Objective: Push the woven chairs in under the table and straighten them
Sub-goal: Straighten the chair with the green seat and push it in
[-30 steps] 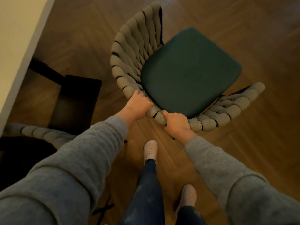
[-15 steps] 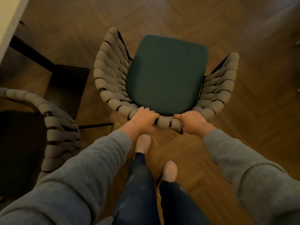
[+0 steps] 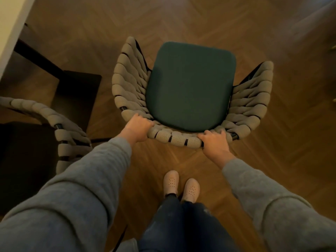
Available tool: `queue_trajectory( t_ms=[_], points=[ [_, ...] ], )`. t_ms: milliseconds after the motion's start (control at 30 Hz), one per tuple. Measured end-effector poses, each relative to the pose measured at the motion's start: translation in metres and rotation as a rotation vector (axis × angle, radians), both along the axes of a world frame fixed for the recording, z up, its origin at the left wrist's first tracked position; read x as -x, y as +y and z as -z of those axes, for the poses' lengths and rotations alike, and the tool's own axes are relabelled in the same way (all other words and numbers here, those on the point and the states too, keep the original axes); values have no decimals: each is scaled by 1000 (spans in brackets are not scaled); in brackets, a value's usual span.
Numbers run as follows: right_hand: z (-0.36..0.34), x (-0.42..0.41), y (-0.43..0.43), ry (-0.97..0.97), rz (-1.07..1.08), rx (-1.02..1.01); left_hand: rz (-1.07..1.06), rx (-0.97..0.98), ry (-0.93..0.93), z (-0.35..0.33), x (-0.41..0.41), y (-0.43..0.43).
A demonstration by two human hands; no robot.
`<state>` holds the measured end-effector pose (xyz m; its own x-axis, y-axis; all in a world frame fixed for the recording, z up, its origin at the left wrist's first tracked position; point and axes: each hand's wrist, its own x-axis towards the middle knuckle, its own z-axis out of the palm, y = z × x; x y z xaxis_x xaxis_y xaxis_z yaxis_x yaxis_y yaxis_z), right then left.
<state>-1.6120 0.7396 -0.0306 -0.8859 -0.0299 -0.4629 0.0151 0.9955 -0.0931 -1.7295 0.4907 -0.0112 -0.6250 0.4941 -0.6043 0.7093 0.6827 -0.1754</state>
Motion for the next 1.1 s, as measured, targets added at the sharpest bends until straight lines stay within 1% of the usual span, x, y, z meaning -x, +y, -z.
queue_trajectory(
  t_ms=[100,233,400,600,700,900,1000,1100],
  points=[
    [1,9,8,20,-21,6,-5,-35,38,2,4,2],
    [6,39,42,51,-60,-7,-62,-80,51,2,11,26],
    [10,90,93,59,-206,-47,-168,-104,65,9,26,63],
    [1,157,151,30,-383,-68,-357,-162,91,15,46,116],
    [0,192,175,30,-465,-90,-410,-173,125,16,57,141],
    [-2,259,208,35,-588,-112,-486,-175,132,15,91,175],
    [-3,299,216,29,-636,-124,-491,-201,60,13,119,178],
    [-4,337,219,11,-688,-161,-496,-220,-88,2,153,171]
  ],
)
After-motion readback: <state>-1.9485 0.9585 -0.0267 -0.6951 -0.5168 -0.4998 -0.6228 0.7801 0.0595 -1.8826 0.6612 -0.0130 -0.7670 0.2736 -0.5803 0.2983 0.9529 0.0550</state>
